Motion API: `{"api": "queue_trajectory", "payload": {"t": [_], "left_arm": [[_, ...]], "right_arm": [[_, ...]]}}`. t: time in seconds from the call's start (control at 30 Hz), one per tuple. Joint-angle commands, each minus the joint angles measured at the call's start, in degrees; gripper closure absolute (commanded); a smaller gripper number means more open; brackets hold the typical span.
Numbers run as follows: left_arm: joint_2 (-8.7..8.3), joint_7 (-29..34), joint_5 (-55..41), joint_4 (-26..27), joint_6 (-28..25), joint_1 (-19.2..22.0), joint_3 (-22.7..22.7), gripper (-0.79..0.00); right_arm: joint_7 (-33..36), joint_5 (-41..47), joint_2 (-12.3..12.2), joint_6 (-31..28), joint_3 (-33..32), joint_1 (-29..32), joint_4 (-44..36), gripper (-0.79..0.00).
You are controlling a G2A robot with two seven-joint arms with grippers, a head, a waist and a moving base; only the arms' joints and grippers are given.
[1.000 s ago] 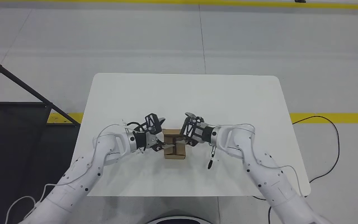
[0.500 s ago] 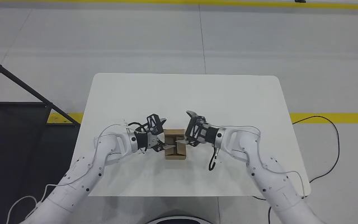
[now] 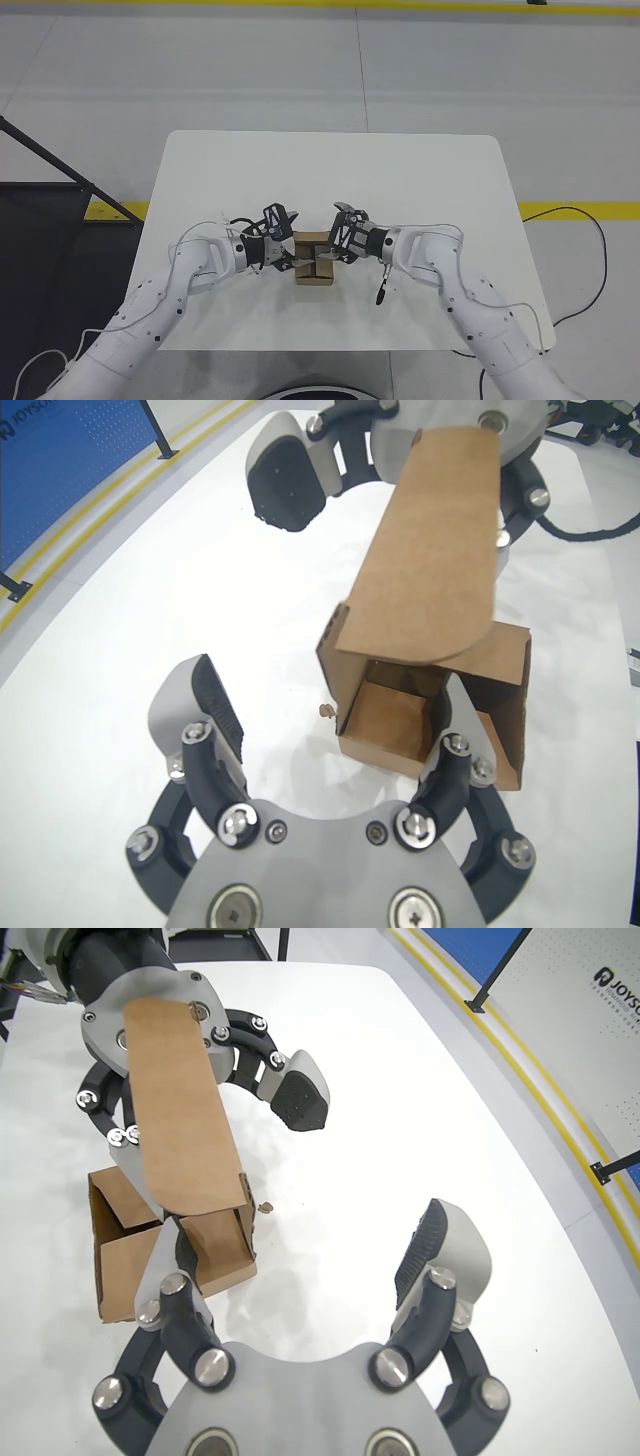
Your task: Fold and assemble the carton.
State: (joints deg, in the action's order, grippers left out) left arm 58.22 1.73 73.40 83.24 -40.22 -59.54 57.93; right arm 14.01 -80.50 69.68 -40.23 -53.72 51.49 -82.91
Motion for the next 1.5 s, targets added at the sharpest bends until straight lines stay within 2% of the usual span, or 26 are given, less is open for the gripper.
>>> {"api": "queue_trajectory", "payload": {"t": [0.0,0.93,1.47], "left_arm": [[0.04,0.0,0.0,-0.1,-0.1,0.0,0.1,-0.785],[0.55,1.0,0.2,-0.3,-1.0,-0.3,1.1,-0.785],[0.73,0.9,0.4,0.4,-1.5,-0.5,1.8,-0.785]], "right_arm": [[1.0,-0.1,0.2,0.6,0.5,-0.2,0.0,-0.785],[5.6,-2.2,0.8,2.4,1.8,-0.5,-1.4,-0.785],[0.6,-0.5,0.6,1.5,-0.3,0.1,-1.0,-0.785]]}}
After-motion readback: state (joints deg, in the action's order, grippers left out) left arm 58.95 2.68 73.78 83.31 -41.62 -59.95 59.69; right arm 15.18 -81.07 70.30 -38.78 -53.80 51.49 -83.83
